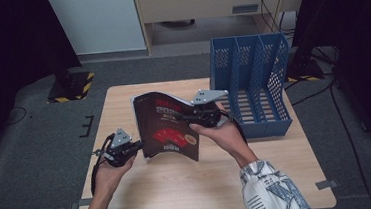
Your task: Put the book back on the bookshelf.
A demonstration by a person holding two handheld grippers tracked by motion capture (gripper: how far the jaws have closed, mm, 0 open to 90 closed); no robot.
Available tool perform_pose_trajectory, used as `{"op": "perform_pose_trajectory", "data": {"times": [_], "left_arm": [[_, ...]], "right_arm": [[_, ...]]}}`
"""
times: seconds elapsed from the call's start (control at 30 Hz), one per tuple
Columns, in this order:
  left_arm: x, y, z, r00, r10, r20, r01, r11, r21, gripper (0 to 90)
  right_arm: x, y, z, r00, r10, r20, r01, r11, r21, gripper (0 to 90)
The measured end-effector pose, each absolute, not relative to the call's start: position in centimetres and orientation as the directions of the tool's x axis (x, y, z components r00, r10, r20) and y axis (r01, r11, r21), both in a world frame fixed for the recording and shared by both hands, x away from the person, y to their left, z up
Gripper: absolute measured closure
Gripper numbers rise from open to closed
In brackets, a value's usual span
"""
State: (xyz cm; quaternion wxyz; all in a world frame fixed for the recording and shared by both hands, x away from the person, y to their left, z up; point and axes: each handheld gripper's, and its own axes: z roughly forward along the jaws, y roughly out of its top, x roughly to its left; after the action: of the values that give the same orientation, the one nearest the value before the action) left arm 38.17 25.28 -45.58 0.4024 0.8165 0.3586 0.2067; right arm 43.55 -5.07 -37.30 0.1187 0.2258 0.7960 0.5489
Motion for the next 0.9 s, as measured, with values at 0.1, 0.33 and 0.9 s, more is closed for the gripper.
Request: {"op": "perform_pose_trajectory", "data": {"times": [0.1,0.33,0.9], "left_arm": [[38.2,25.3,-45.6,0.658,0.752,0.047,0.421,-0.419,0.805,87.9],[38.1,25.4,-45.6,0.658,0.752,0.045,0.421,-0.416,0.806,87.8],[38.4,26.4,-46.6,0.590,0.807,-0.009,0.465,-0.331,0.821,55.0]], "right_arm": [[43.6,-4.9,-37.3,-0.872,0.486,0.059,0.229,0.297,0.927,78.1],[43.6,-4.8,-37.3,-0.871,0.489,0.053,0.226,0.301,0.926,81.0],[43.4,-4.8,-37.3,-0.880,0.471,0.055,0.214,0.292,0.932,86.9]]}}
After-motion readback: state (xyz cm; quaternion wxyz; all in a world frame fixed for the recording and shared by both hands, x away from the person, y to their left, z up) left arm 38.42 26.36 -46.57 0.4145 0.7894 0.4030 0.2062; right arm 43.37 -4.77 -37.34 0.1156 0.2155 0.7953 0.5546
